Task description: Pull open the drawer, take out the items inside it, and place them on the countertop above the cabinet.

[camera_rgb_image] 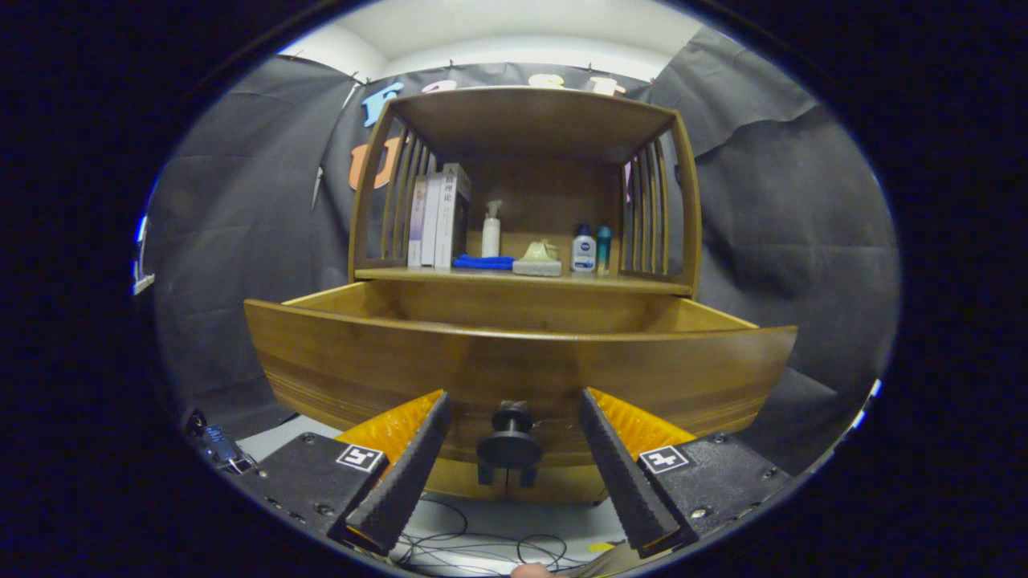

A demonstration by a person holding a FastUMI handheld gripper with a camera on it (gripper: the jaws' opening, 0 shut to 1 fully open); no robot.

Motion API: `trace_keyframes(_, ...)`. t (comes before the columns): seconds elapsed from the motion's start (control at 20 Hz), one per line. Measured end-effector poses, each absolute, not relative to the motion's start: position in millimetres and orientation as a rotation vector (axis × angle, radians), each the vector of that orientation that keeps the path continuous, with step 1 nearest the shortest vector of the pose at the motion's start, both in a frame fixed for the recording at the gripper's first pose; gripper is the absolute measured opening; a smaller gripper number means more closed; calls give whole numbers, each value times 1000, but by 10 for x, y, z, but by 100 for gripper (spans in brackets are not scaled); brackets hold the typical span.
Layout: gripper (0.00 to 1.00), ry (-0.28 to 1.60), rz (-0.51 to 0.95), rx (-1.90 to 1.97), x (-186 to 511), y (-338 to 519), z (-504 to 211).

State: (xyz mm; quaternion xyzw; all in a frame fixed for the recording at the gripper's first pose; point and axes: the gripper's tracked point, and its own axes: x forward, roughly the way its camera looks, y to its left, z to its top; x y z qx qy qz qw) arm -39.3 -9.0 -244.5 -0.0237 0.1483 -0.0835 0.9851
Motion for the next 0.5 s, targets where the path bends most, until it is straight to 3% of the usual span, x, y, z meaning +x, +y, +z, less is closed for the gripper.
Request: trace_keyframes(0.5, 100, 301, -209, -45, -315, -174, -2536)
